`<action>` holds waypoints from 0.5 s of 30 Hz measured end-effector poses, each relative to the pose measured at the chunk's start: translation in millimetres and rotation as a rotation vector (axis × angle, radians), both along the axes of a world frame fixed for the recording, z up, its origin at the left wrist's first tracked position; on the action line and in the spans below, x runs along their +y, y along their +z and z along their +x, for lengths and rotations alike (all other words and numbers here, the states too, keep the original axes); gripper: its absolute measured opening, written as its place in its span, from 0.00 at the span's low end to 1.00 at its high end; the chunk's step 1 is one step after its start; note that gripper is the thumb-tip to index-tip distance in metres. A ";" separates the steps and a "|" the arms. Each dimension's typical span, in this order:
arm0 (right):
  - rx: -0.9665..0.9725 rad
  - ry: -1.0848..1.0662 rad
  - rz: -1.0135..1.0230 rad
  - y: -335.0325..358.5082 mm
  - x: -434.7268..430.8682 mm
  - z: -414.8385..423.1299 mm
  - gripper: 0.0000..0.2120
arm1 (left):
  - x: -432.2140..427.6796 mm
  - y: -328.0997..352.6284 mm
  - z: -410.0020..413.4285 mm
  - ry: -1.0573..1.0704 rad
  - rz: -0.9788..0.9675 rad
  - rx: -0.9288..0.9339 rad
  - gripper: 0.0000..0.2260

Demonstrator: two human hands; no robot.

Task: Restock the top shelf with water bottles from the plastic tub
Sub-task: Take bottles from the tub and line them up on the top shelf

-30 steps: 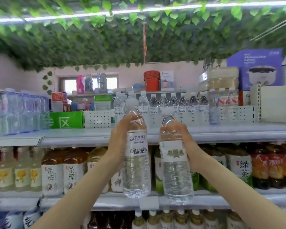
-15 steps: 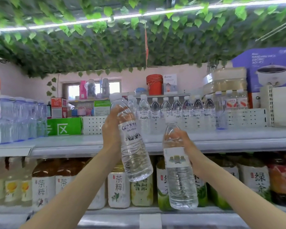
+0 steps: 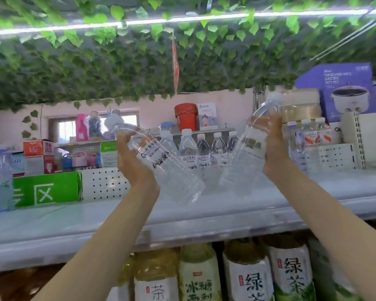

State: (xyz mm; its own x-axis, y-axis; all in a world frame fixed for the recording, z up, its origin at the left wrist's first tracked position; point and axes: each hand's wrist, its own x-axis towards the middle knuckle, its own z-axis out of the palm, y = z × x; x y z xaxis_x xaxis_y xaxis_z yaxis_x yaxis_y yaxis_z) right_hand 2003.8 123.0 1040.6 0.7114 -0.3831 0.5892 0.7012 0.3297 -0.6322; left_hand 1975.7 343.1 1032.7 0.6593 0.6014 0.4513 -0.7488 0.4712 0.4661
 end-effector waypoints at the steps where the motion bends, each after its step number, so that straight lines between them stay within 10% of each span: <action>1: -0.030 -0.064 0.018 6.9 3.1 11.2 0.34 | 0.0 2.0 12.9 0.006 0.010 -0.002 0.08; 5: -0.058 -0.409 -0.133 24.4 22.6 65.2 0.16 | -9.0 6.5 54.0 0.024 0.032 -0.016 0.07; 15: 0.233 -0.401 -0.584 -6.2 54.6 192.3 0.45 | -14.0 -8.0 102.5 0.040 0.115 0.023 0.10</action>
State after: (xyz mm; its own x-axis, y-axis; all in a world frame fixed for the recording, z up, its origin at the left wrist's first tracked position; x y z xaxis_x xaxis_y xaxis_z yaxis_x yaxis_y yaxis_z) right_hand 2196.1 177.6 1034.4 0.7141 -0.3100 0.6276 0.5238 -0.3580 -0.7729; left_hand 2078.2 329.1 1024.7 0.6469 0.5722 0.5041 -0.7544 0.3835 0.5327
